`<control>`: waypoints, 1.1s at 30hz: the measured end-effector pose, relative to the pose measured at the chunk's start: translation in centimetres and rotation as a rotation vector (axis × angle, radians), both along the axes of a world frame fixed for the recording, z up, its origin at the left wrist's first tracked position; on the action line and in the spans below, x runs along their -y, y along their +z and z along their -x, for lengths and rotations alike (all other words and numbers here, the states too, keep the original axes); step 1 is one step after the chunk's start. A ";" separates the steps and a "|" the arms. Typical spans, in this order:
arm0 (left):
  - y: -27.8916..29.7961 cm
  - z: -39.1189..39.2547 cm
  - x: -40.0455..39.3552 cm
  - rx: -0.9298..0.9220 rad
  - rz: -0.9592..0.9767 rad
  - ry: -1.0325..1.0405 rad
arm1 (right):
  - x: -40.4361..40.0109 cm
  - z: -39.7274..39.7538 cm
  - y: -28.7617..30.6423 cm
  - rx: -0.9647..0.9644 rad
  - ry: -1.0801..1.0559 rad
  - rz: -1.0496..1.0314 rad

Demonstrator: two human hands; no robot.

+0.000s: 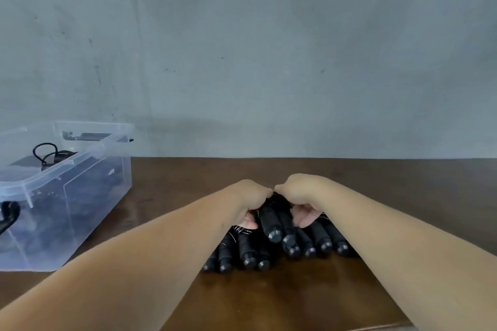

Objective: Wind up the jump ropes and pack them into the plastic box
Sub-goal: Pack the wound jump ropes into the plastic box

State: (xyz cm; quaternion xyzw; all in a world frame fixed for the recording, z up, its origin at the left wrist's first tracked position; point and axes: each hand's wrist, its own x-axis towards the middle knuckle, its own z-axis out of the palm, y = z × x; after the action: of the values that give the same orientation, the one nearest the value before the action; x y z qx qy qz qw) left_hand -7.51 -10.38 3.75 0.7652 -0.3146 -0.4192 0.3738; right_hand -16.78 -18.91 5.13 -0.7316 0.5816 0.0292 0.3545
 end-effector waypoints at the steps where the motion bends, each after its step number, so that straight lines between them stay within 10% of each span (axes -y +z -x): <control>1: 0.1 0.1 -0.1 -0.046 0.010 0.013 | -0.1 0.0 -0.1 0.034 -0.023 -0.033; 15: 7.6 -2.4 -2.5 -0.034 0.388 0.189 | -3.0 -2.9 7.8 0.349 0.087 0.127; 33: 16.6 -24.7 -14.3 0.094 0.698 0.702 | -11.9 -28.9 15.5 0.857 0.482 0.249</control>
State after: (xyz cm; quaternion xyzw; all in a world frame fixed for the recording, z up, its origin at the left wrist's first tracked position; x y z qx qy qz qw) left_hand 17.15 3.96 20.34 0.6722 -0.1758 -0.1027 0.7118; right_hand 12.15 -6.98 20.61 -0.8280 0.1973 -0.2622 0.4546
